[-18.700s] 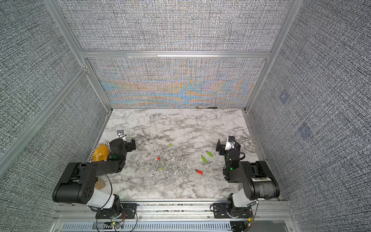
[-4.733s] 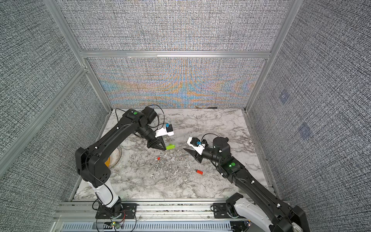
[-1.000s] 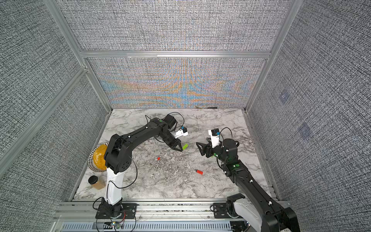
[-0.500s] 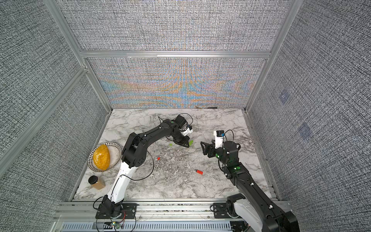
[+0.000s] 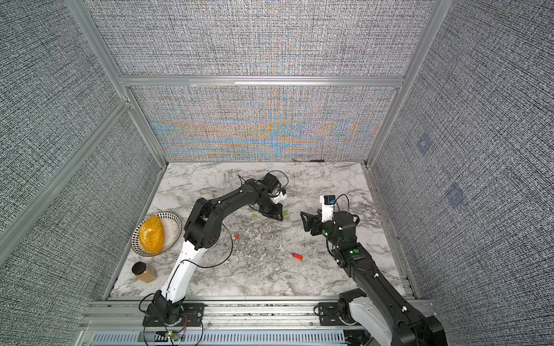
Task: Close the usb drive cover
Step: Place the USB drive at the center of the board, then pick up the cover from the center of the board.
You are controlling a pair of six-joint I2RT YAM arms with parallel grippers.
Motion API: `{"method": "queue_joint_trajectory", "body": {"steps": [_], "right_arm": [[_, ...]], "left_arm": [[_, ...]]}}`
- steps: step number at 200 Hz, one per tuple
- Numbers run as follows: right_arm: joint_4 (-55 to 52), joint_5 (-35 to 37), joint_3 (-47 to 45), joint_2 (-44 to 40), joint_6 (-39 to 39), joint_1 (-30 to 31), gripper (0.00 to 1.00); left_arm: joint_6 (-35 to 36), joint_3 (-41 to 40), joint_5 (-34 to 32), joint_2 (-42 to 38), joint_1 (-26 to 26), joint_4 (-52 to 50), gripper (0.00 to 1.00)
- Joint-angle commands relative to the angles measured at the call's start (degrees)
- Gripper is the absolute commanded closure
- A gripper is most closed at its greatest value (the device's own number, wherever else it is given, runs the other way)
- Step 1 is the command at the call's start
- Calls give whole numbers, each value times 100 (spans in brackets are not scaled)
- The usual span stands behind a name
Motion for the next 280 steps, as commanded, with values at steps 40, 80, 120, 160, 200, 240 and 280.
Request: {"method": "queue_joint_trajectory", "body": {"steps": [40,80,120,160,200,240,280], "right_arm": [[-48,63,5,79,-70,0,19],[-85,165,33,218,42,-9,18],[-367,-59,286,656,84,-76,18],[-742,-972,732,1169,-237,-52,20],[-888,-987,950,1447,-206,0,21],[-1824,-353,1363,1769,-500,469,23],[-2260,24,1412,1735,-454,943,24]], "left_arm": [[179,-196,-401,-562,30,-31,66],[323,-1107,-284,-1492,21,727,65],[766,-2854,-884,-2972,30,1875,68],[1132,-4832,-2029,-4575,63,2572,68],[1788,-6000,-2752,-5837,256,2685,66],[2118,-6875,-2811,-6754,629,3218,39],[3662,-7205,-1905,-6821,778,3193,33]]}}
